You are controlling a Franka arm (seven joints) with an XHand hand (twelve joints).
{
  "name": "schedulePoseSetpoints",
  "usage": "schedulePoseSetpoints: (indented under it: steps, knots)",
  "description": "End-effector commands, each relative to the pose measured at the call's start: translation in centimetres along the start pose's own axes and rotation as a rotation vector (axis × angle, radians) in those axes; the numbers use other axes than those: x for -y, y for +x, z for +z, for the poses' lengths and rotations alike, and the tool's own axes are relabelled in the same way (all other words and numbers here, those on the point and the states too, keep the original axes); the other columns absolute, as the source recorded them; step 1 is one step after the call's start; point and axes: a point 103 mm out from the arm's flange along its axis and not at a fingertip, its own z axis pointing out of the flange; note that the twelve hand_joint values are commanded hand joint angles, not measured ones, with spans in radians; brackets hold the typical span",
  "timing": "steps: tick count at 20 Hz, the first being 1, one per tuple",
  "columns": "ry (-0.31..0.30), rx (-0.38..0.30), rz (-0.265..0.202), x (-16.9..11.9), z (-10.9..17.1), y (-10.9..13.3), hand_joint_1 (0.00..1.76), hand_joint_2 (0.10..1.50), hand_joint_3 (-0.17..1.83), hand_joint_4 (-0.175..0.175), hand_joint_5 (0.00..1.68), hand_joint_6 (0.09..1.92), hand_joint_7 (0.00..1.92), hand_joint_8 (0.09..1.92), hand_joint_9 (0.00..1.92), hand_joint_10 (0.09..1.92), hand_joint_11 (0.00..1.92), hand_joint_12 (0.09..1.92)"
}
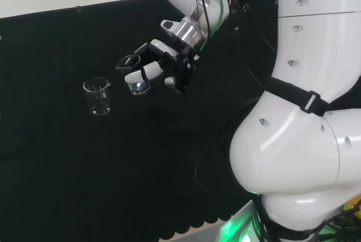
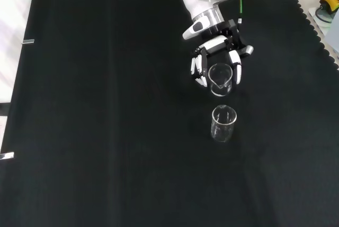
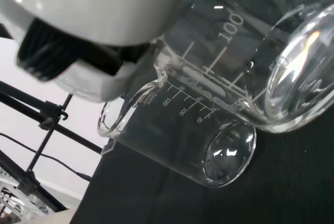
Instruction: Pick up the beaker on the right.
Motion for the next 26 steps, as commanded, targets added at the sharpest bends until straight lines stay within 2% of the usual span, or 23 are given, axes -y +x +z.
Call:
schedulePoseSetpoints:
  steps: [1,26]
  knots:
    - [0.002,0.028,-0.004,0.3,-0.1,0.4,1.33,0.67,0.52,-0.175,1.45,0.25,1.58,0.09,1.48,0.09,0.96,0.92]
    - [0.001,0.088,-0.016,0.4,-1.3,1.6,1.33,0.67,0.53,-0.175,1.46,0.23,1.59,0.09,1.48,0.09,0.96,0.91]
